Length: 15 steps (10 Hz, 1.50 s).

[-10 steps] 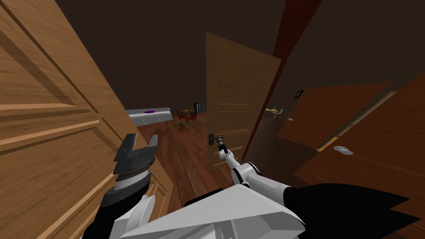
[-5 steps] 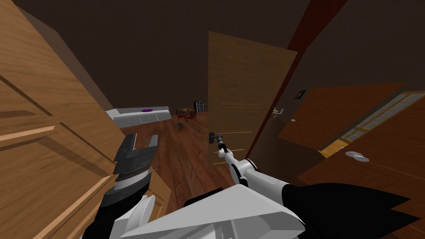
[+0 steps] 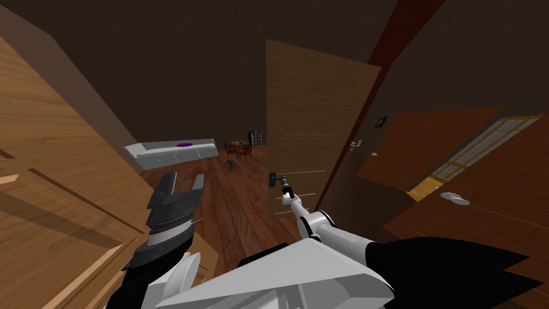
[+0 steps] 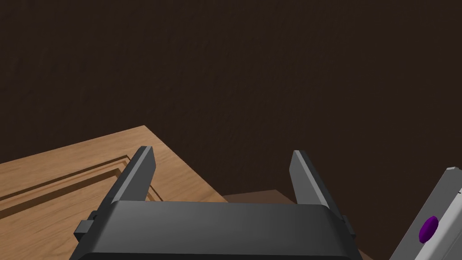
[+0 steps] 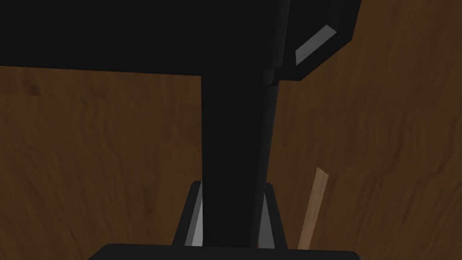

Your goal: Push the door open

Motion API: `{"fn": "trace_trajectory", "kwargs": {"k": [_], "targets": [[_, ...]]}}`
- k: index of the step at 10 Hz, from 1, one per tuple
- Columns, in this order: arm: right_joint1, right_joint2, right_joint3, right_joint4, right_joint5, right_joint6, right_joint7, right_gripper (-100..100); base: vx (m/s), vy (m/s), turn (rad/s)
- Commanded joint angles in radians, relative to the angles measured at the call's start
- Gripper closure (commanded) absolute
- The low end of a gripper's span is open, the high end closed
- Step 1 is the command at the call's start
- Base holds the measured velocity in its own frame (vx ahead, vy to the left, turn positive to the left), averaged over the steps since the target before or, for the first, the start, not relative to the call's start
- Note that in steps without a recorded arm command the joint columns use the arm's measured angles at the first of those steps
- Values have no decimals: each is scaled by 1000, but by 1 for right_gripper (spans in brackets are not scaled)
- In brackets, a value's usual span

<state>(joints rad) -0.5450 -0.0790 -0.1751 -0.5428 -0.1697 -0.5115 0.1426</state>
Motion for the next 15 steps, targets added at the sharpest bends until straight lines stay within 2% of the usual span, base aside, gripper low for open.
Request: {"fn": "trace_trajectory", "kwargs": {"k": [1, 2, 3, 4, 6, 7, 8, 10, 11, 12, 14, 15], "targets": [[-38, -24, -11, 50, -6, -37, -2, 100, 66, 3, 14], [-38, -24, -11, 50, -6, -37, -2, 100, 17, -15, 32], [-44, -17, -34, 56, -21, -46, 31, 100, 105, 3, -65], [-44, -17, -34, 56, -21, -46, 31, 100, 119, 20, -52], [-53, -6, -66, 65, -41, -57, 77, 100, 144, 48, -84], [-53, -6, -66, 69, -41, -57, 77, 100, 116, 27, -30], [-57, 1, -82, 69, -52, -63, 100, 100, 117, -1, -36], [-57, 1, -82, 71, -52, -63, 100, 100, 74, 7, -21], [-63, 12, -106, 76, -67, -71, 134, 100, 116, 36, -57], [-63, 12, -106, 59, -67, -71, 134, 100, 114, 49, -65], [-63, 12, -106, 76, -67, -71, 134, 100, 38, 3, -10], [-71, 30, -136, 84, -87, -82, 178, 100, 121, 35, -57]]}}
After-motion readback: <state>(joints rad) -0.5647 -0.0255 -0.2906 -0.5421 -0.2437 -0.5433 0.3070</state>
